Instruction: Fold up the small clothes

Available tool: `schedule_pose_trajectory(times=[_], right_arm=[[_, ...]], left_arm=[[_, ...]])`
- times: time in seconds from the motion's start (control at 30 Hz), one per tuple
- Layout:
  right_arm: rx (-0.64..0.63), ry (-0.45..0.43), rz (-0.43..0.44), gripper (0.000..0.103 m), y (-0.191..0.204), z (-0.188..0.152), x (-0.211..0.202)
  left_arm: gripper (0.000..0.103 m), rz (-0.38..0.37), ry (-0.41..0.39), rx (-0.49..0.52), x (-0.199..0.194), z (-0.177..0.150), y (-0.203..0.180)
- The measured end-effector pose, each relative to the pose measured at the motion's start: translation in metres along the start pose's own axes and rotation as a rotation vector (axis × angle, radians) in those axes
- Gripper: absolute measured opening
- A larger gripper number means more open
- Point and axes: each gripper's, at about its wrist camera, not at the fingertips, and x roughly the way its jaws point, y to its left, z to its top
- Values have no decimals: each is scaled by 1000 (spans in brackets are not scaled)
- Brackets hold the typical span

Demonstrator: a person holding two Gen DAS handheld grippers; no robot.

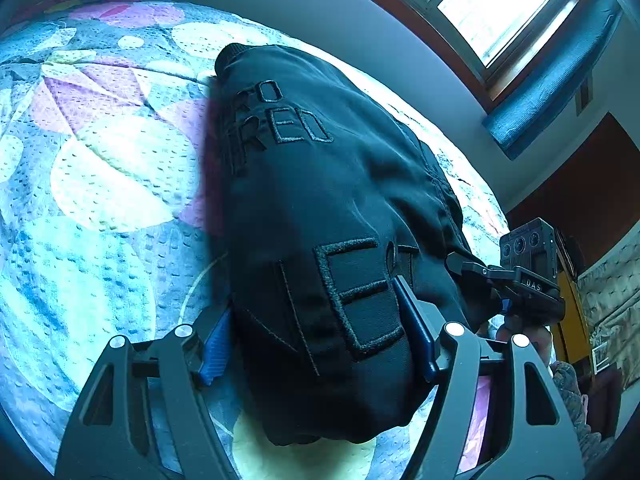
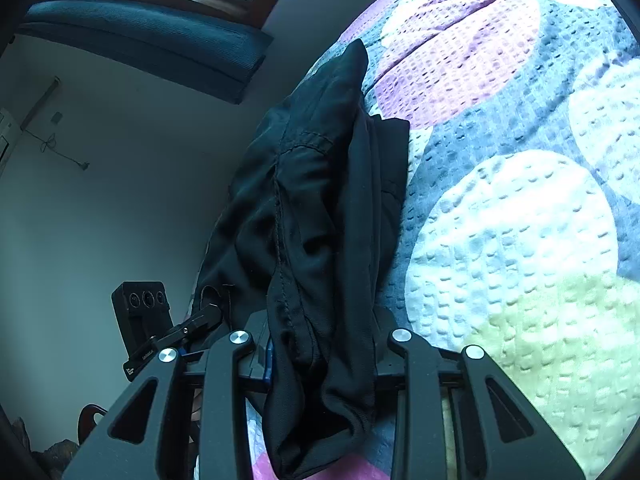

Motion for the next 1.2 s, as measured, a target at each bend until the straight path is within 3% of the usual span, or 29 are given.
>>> schedule_pose_trajectory(times=[0.87,1.03,1.2], right_arm=[[6,-4,14,32,3,1,1],[2,-11,21,38,4,1,-2],[6,-53,17,48,7,-9,-15]], left_arm=[[76,-2,-7,-2,1,-1,1],[79,24,-26,3,-4,-5,-3],[85,99,-66,28,-15,-13,-13]])
